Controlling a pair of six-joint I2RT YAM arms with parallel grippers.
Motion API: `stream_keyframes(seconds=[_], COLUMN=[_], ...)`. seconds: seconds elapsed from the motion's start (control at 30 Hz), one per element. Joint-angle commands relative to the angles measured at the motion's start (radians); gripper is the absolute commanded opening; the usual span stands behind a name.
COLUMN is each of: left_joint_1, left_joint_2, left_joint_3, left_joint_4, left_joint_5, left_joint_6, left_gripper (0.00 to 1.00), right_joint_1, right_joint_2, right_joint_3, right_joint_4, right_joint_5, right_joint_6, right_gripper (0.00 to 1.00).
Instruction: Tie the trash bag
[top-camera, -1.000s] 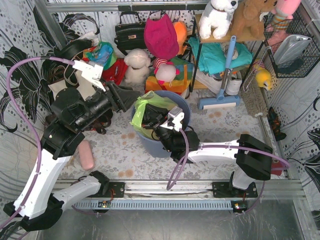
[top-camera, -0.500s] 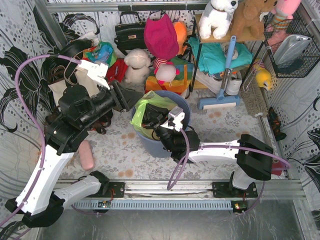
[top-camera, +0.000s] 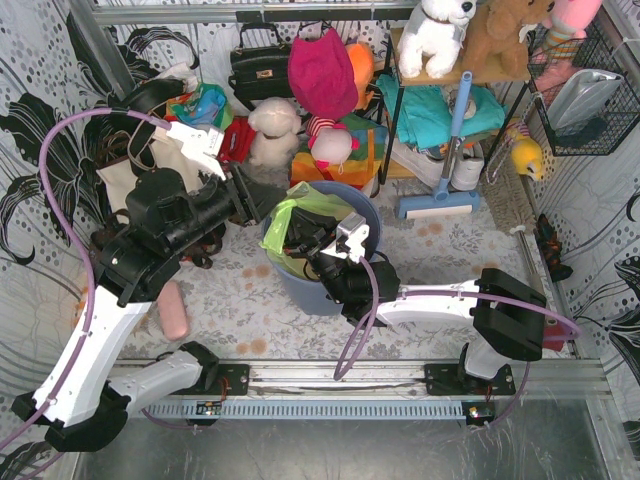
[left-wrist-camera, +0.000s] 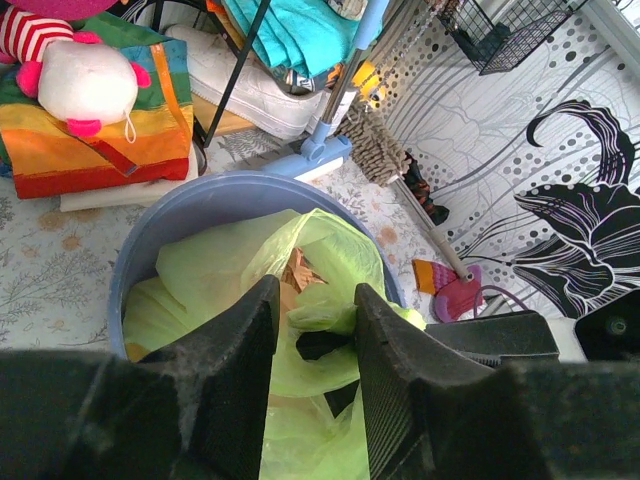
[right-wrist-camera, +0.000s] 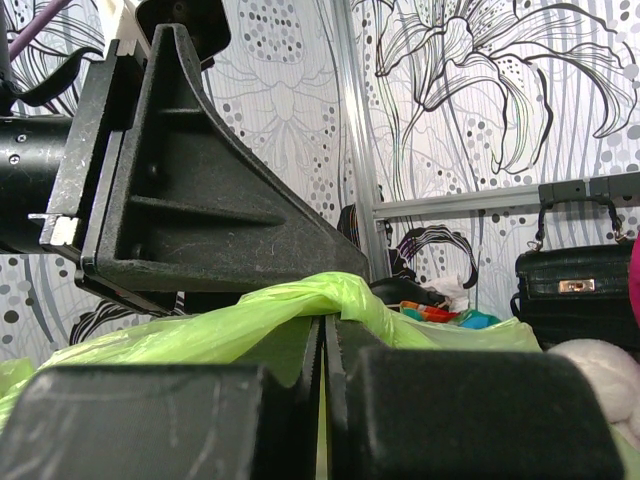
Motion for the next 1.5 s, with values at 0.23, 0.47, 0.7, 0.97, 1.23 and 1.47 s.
stream_keyframes(seconds=[0.23, 0.47, 0.7, 0.97, 1.23, 1.47], left_joint_1=[-0.004, -0.003, -0.002, -0.002, -0.002, -0.003], left_joint_2=[0.002, 0.007, 0.010, 0.014, 0.018, 0.024], left_joint_3=[-0.019, -0.015, -0.010, -0.002, 0.019, 0.029], left_joint_4=[0.063, 0.079, 0.103, 0.161, 0.261, 0.272], left_joint_5=[-0.006, -0.003, 0.013, 0.031, 0.119, 0.121], left_joint_6=[-0.003, -0.003, 0.010, 0.024, 0.045, 0.057], left_gripper=[0.43, 0.28, 0.00, 0.00, 0.00, 0.00], right_joint_1=[0.003, 0.004, 0.004, 0.004, 0.004, 0.005], right_joint_2=[-0.022, -0.025, -0.026, -0.051, -0.095, -0.170], right_joint_3=[0.010, 0.006, 0.004, -0.024, -0.078, -0.142], right_joint_4=[0.046, 0.045, 0.042, 0.034, 0.002, -0.056], right_joint_5=[-0.007, -0.008, -0.008, 0.001, -0.003, -0.023], right_joint_6=[0.006, 0.010, 0.014, 0.027, 0.090, 0.160], right_gripper=[0.00, 0.00, 0.00, 0.00, 0.00, 0.08])
